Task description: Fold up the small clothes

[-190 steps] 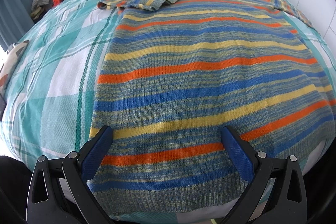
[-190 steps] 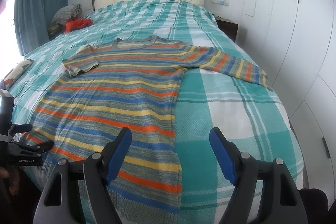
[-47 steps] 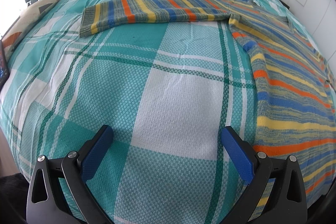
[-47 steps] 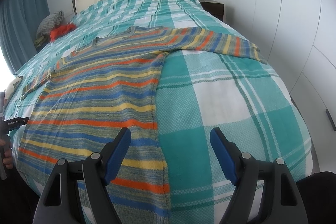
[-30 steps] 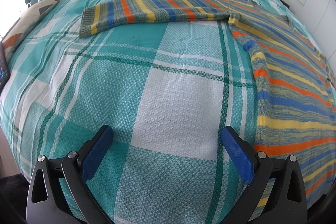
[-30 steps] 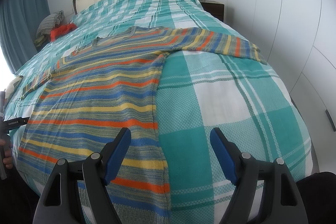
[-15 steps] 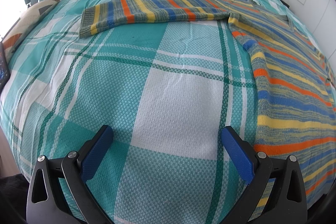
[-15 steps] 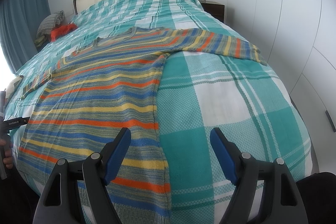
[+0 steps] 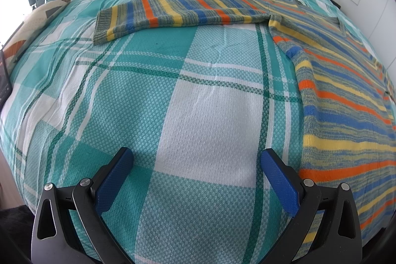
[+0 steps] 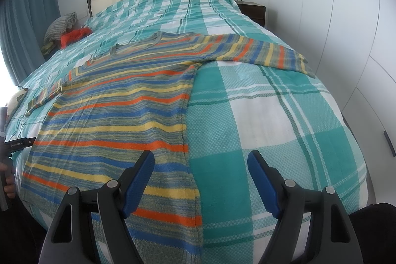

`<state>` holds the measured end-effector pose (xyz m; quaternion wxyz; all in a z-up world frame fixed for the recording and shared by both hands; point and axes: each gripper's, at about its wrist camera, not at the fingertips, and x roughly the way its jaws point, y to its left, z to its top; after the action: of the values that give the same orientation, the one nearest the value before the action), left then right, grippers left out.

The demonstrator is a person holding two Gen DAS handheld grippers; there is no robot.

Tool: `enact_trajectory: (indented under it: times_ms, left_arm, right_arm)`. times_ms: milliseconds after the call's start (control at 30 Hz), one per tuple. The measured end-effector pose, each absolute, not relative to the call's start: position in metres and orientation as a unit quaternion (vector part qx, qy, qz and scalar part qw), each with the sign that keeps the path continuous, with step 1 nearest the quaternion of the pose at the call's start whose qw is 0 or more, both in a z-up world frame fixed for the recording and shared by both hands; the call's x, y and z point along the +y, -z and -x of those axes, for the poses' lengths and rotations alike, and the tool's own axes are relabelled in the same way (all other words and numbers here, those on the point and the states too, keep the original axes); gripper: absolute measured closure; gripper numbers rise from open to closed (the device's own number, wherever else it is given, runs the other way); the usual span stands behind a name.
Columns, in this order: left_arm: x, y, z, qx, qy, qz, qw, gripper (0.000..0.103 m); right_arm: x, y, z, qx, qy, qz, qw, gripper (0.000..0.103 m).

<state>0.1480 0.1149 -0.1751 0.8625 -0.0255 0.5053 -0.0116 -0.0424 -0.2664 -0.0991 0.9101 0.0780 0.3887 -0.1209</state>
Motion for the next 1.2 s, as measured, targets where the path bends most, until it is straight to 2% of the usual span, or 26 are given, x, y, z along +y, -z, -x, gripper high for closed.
enact_trajectory:
  times_ms: [1200]
  left_arm:
    - [0.114, 0.1751, -0.1477, 0.505, 0.012, 0.023, 0.862, 0.0]
  right_arm:
    - [-0.2616, 0.0989, 0.0417, 0.389, 0.121, -0.077, 0.91, 0.026]
